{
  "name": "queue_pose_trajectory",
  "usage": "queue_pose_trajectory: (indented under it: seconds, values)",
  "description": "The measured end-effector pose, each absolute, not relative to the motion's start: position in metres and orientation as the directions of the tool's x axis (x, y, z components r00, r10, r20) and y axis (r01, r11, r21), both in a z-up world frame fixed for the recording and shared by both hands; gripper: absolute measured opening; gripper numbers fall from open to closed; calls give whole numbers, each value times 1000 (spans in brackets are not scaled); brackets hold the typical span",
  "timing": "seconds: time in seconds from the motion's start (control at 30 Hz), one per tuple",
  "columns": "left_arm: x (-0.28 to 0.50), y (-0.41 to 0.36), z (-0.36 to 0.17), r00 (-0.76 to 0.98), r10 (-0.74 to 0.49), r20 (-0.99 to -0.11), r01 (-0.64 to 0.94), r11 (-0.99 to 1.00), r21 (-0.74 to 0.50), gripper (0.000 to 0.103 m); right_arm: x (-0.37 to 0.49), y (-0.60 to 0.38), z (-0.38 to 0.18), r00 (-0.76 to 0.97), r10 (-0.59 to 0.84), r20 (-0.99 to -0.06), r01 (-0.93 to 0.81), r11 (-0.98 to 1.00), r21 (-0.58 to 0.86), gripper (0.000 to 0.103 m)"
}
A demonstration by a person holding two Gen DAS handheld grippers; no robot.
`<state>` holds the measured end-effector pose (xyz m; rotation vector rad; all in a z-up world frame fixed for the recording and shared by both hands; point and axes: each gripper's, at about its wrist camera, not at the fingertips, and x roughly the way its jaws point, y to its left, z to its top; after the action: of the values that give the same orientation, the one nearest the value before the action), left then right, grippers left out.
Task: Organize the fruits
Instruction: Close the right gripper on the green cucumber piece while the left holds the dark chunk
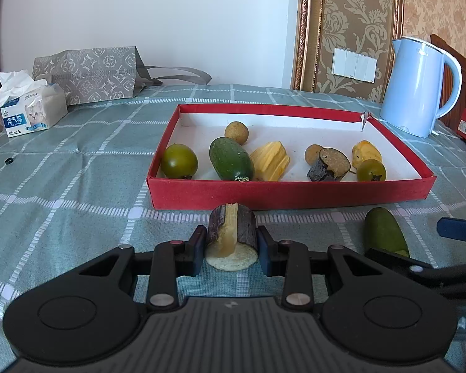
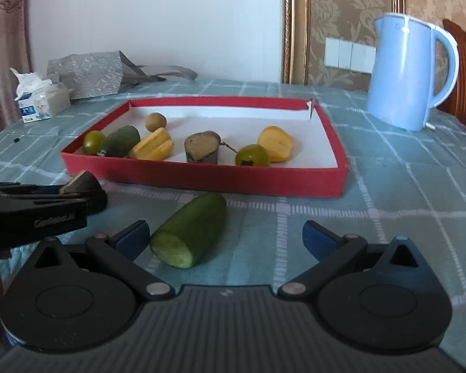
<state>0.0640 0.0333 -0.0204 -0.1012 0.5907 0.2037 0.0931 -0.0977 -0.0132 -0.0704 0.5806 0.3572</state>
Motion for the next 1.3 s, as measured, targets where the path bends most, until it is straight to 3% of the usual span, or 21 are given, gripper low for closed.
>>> queue_pose_trajectory:
  seconds: [0.37,0.63,0.77,0.83,0.9,1.0,1.23,1.3]
  values:
    - [65,33,-21,811,158,-563,-215,976,-35,34,95,-86,-14,829,192,-525,-289,951,-107,103]
    - [65,33,-21,811,158,-563,-215,976,-36,35,94,-86,-16,806,196,-558,-339,926,-164,103]
    - [65,32,-21,811,157,-564,-211,977,-31,37,99,-97,-17,787,221,-576,-328,940,-88,103]
    - [65,32,-21,811,157,-563,-210,977,-31,37,100,-96,-17,800,207,-564,-316,943,-102,98]
    - [65,31,-21,811,157,-563,-210,977,-31,37,101,-94,-17,792,227,-566,-334,938,-91,77]
    - [65,32,-21,811,155,-564,-208,978,-31,38,100,-87,-17,796,228,-560,-350,929,-120,71]
    - [65,32,-21,811,155,-564,-208,978,-30,38,102,-94,-14,805,204,-557,-346,924,-162,73]
    - [65,31,-21,811,156,-565,-206,978,-27,39,103,-92,-17,821,179,-542,-339,917,-211,83]
